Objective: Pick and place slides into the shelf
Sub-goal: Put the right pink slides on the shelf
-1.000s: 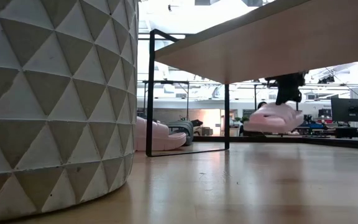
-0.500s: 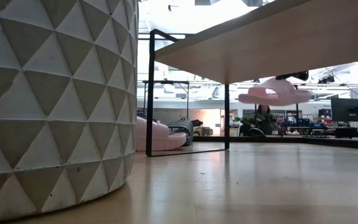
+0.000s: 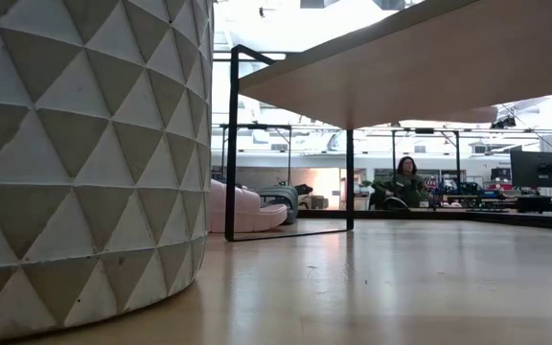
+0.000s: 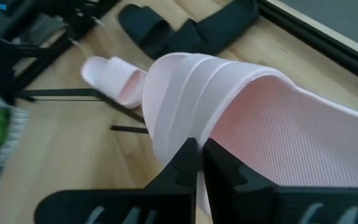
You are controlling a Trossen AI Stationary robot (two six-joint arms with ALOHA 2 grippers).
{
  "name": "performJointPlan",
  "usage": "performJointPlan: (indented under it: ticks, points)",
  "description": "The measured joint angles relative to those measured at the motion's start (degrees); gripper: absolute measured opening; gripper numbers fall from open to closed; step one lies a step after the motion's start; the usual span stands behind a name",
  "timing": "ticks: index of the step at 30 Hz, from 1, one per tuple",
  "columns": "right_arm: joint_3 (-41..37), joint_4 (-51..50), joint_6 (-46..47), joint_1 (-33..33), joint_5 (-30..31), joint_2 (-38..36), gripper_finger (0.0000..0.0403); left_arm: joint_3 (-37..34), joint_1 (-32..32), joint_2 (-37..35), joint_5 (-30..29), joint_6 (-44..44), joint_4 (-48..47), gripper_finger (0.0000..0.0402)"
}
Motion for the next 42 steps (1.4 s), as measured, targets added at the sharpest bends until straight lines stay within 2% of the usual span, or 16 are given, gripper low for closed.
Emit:
performJointPlan:
  ticks: [12,20,31,42]
  points:
    - [6.34,-11.08,5.60,0.02,-8.90,-6.16,0.0000,0.00,0.00,0.00,0.00,-0.02,-0.24,0.0001]
    - [6.36,-16.31,9.45,0.11,-8.92,-12.41,0.0000,0.00,0.00,1.33,-0.02,-0.04,-0.57,0.0001]
    - [6.36,-16.31,18.54,3.86,-9.48,-17.26,0.0000,0.00,0.00,5.23,0.00,-1.49,-0.67,0.0001]
    - [6.36,-14.82,26.09,6.53,-10.52,-20.53,0.0000,0.00,-0.01,5.42,0.00,-3.10,-0.57,0.0001]
